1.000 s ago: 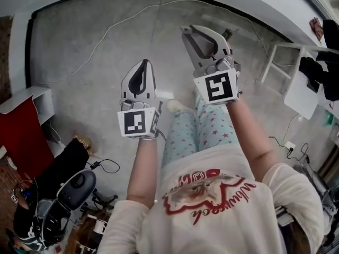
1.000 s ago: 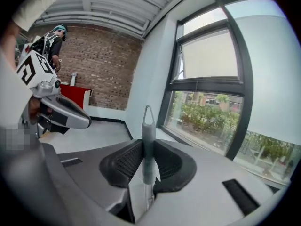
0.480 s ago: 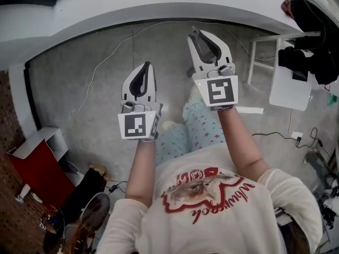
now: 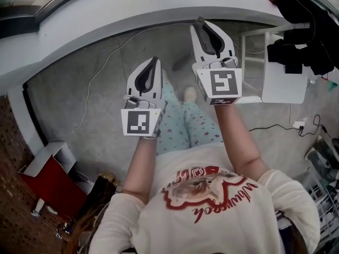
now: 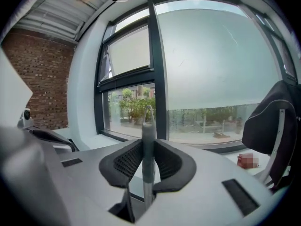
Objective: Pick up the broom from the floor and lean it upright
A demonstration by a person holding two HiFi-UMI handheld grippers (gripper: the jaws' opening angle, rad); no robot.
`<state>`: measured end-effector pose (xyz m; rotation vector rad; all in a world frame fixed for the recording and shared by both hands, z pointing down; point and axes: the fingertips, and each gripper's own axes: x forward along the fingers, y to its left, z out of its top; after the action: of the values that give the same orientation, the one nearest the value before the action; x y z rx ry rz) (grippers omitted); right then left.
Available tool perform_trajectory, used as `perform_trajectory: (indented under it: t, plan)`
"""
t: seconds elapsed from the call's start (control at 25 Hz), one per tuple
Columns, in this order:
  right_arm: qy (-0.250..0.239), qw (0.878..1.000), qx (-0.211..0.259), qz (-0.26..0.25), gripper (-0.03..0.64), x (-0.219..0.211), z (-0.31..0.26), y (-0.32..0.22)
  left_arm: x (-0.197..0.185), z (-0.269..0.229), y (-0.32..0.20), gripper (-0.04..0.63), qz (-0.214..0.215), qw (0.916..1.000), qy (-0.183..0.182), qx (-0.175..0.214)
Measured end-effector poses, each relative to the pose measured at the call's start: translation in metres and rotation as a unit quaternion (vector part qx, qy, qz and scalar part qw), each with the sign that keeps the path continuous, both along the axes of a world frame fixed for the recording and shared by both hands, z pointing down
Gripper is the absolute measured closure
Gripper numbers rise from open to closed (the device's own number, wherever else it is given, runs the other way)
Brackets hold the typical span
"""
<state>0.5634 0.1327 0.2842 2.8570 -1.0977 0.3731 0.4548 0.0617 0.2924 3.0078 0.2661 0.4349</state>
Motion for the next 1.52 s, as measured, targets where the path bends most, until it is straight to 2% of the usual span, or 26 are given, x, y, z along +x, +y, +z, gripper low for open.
perform_trajectory:
  t: [0.24, 0.52, 0.92, 1.12, 1.52]
  plan:
    - [0.002, 0.999, 0.008, 0.047, 0.523, 0.043, -0.003, 0.010, 0.058, 0.008, 0.013, 0.574, 0.046, 0.9989, 0.004, -0.006]
    - [-0.005, 0.994, 0.002, 0.110, 0.523, 0.110, 0.002, 0.013, 0.143, 0.005, 0.007, 0.574, 0.116, 0.9931, 0.014, -0.008]
    - [-0.025, 0.982, -0.020, 0.184, 0.523, 0.203, 0.013, -0.021, 0.246, 0.016, -0.055, 0.574, 0.185, 0.9825, -0.016, -0.012]
    - [-0.021, 0.981, -0.021, 0.190, 0.523, 0.240, 0.009, -0.041, 0.290, 0.014, -0.083, 0.575, 0.181, 0.9833, -0.010, -0.014]
    - [-0.025, 0.982, -0.021, 0.185, 0.522, 0.251, 0.011, -0.025, 0.302, 0.012, -0.083, 0.574, 0.149, 0.9883, -0.018, -0.028]
